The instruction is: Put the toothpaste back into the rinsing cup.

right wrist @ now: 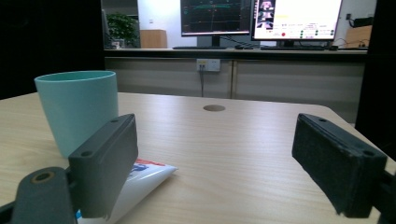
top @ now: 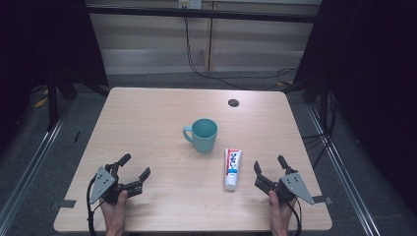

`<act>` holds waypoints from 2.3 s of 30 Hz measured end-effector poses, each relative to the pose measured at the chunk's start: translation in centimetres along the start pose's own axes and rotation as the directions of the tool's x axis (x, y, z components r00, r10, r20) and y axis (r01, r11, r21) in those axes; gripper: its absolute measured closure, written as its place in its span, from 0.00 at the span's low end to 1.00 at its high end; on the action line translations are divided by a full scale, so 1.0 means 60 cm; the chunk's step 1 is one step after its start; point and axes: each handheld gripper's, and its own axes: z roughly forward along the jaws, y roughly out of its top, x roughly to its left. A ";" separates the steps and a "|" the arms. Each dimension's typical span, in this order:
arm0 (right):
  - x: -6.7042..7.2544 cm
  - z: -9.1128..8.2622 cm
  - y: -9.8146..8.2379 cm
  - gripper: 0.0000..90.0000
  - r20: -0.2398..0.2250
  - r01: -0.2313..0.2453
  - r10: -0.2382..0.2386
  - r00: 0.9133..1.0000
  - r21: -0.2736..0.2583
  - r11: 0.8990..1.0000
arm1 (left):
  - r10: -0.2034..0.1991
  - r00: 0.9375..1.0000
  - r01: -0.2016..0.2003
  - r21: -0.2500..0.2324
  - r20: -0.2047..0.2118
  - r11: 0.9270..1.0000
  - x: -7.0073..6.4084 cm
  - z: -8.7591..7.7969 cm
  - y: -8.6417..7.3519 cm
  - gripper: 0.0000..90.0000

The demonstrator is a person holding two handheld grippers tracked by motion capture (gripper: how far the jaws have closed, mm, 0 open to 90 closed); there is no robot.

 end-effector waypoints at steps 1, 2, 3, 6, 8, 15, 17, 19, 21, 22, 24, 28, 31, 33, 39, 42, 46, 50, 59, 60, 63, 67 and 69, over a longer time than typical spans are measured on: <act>0.000 0.000 0.000 0.15 -0.002 0.002 -0.002 1.000 -0.001 1.000 | 0.004 1.000 -0.004 0.000 -0.002 1.000 0.000 0.000 0.000 0.17; 0.001 0.000 0.000 0.15 -0.001 0.002 -0.002 1.000 0.000 1.000 | 0.000 1.000 0.000 0.000 -0.004 1.000 0.000 0.000 0.000 0.17; 0.001 0.000 0.000 0.15 0.004 0.003 -0.003 1.000 0.001 1.000 | 0.000 1.000 0.000 0.000 -0.004 1.000 0.000 0.000 0.000 0.17; 0.002 0.001 0.000 0.15 0.010 0.005 -0.005 1.000 0.008 1.000 | -0.002 1.000 0.002 -0.001 -0.004 1.000 0.000 0.000 0.000 0.17; 0.002 0.002 0.001 0.15 0.008 0.006 -0.006 1.000 0.011 1.000 | -0.003 1.000 0.003 -0.001 -0.005 1.000 0.000 0.000 0.000 0.17; -0.001 0.000 0.001 0.15 -0.019 -0.001 0.002 1.000 0.013 1.000 | -0.004 1.000 0.004 -0.002 -0.015 1.000 0.000 0.000 0.000 0.17; -0.002 0.002 0.003 0.15 -0.026 -0.024 0.025 0.999 0.041 0.999 | -0.003 1.000 0.003 -0.001 -0.015 1.000 0.000 0.000 0.000 0.17; -0.003 0.004 0.004 0.15 -0.024 -0.029 0.031 0.999 0.061 0.998 | -0.004 1.000 0.004 -0.001 -0.015 1.000 0.000 0.000 0.000 0.17; -0.003 0.004 0.005 0.15 -0.019 -0.029 0.030 0.999 0.074 0.997 | -0.005 1.000 0.005 -0.002 -0.015 1.000 0.000 0.000 0.000 0.17; -0.003 0.005 0.007 0.15 -0.009 -0.028 0.029 1.000 0.100 0.995 | -0.005 1.000 0.005 -0.002 -0.015 1.000 0.000 0.000 0.000 0.17; -0.004 0.009 0.012 0.15 0.036 -0.038 0.033 0.999 0.146 0.989 | -0.005 1.000 0.005 -0.002 -0.016 1.000 0.000 0.001 0.000 0.17; 0.000 0.008 0.027 0.16 0.069 -0.011 0.003 0.998 0.113 0.994 | -0.005 1.000 0.005 -0.001 -0.017 1.000 0.000 0.000 0.000 0.17; 0.001 0.012 0.037 0.16 0.081 0.005 -0.017 0.997 0.140 0.990 | -0.005 1.000 0.005 -0.002 -0.017 1.000 0.000 0.001 0.000 0.17; 0.000 0.014 0.040 0.18 0.069 -0.008 -0.003 0.998 0.158 0.987 | -0.005 1.000 0.005 -0.001 -0.017 1.000 0.000 0.000 0.000 0.17; -0.003 0.014 0.057 0.23 0.007 -0.045 0.044 0.999 0.196 0.979 | -0.005 1.000 0.005 -0.003 -0.020 1.000 0.000 0.001 0.000 0.18; -0.005 0.017 0.070 0.26 -0.003 -0.033 0.035 0.999 0.241 0.970 | -0.006 1.000 0.006 -0.002 -0.018 1.000 0.000 0.001 0.000 0.18; -0.004 0.021 0.091 0.30 -0.034 -0.054 0.071 0.997 0.362 0.931 | -0.006 1.000 0.006 -0.004 -0.019 1.000 0.000 0.001 0.000 0.18; -0.005 0.027 0.101 0.32 -0.065 -0.086 0.123 0.990 0.406 0.910 | -0.007 1.000 0.007 -0.005 -0.019 1.000 0.000 0.001 0.000 0.18; 0.002 0.055 0.115 0.40 -0.078 -0.063 0.124 0.989 0.542 0.838 | -0.005 1.000 0.005 -0.002 -0.016 1.000 0.000 0.001 0.000 0.18; 0.002 0.058 0.118 0.39 -0.084 -0.058 0.127 0.988 0.561 0.826 | -0.006 1.000 0.006 -0.003 -0.016 1.000 0.000 0.001 0.000 0.18; 0.000 0.065 0.123 0.39 -0.117 -0.057 0.151 0.982 0.575 0.817 | -0.005 1.000 0.005 -0.002 -0.017 1.000 0.000 0.001 0.000 0.18; 0.002 0.076 0.129 0.38 -0.138 -0.043 0.161 0.977 0.614 0.788 | -0.006 1.000 0.006 -0.002 -0.017 1.000 0.000 0.001 0.000 0.18; 0.004 0.083 0.129 0.39 -0.150 -0.035 0.170 0.974 0.644 0.765 | -0.007 1.000 0.007 -0.003 -0.017 1.000 0.000 0.001 0.000 0.18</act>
